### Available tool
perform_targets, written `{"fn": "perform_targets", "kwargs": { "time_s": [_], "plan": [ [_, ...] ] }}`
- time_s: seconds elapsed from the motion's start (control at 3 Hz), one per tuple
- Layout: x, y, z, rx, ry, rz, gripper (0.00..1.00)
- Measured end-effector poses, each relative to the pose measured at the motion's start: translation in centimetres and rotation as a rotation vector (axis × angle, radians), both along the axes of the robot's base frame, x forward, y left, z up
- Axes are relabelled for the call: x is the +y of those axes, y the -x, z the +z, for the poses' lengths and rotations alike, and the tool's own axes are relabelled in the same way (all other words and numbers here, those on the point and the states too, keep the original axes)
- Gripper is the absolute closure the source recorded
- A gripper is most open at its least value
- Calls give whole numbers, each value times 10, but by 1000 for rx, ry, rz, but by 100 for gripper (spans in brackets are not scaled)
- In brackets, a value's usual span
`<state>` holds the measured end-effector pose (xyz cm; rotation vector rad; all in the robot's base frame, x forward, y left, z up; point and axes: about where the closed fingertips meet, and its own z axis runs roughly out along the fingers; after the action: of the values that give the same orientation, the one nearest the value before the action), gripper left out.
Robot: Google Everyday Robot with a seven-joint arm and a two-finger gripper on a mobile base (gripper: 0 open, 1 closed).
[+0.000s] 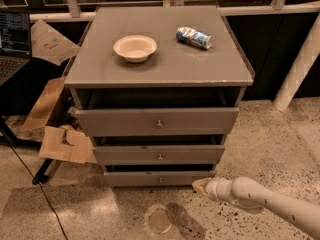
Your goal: Open bottom drawer
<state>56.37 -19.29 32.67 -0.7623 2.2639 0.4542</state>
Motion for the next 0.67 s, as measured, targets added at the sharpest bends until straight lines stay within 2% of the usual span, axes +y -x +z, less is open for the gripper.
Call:
{"fn": "perform_targets", "kwargs": {
  "time_s": [0.67],
  "plan": [
    [1, -10, -7, -29, -13, 7, 100]
  ]
}}
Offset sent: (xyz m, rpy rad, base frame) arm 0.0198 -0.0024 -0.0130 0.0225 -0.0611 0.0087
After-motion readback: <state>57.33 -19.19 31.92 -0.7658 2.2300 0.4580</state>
